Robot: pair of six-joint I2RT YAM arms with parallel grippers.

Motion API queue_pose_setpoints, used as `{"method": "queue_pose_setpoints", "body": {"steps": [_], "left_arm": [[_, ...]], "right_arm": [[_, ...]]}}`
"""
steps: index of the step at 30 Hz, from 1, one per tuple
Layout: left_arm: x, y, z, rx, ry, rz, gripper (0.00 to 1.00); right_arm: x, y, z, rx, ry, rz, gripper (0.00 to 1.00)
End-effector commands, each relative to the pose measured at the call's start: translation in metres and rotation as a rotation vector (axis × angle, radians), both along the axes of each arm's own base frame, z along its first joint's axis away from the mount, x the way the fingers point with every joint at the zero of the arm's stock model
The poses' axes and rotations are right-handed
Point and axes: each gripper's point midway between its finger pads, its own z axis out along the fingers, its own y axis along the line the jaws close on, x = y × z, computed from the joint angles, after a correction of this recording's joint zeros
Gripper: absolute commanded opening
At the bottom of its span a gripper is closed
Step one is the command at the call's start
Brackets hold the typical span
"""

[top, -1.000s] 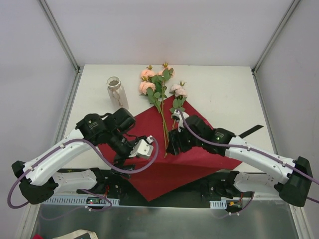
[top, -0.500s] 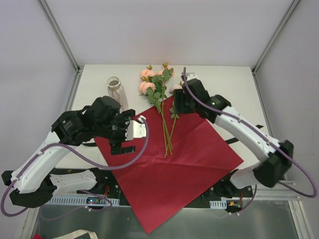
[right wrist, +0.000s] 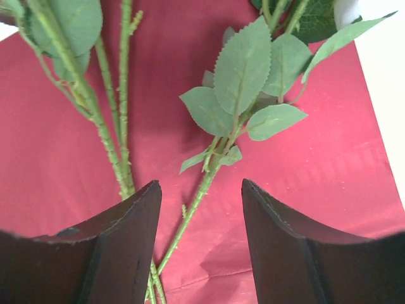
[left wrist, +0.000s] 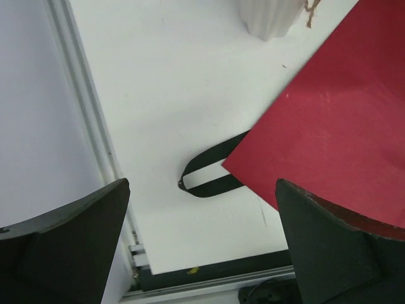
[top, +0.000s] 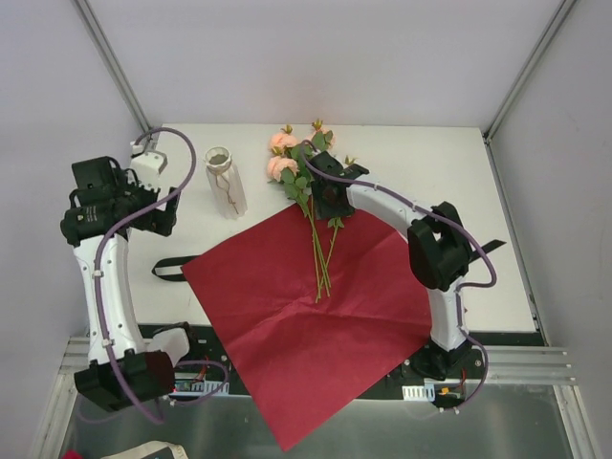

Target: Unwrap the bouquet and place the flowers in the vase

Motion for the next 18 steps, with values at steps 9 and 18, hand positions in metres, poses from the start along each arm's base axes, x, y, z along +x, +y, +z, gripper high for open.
{"method": "queue_pose_setpoints", "body": {"steps": [9,18], "left_arm": [[0.018,0.015,-0.058,-0.368,0.088,0.145,0.99],[0.011,0.008,-0.089,-0.405,0.159,0.121,0.99]], "right_arm": [[0.019,-0.014,-0.012,-0.101,-0.013,-0.051,0.57],[0.025,-0.021,-0.032,-0.126,0.011,-0.101,0.53]]}}
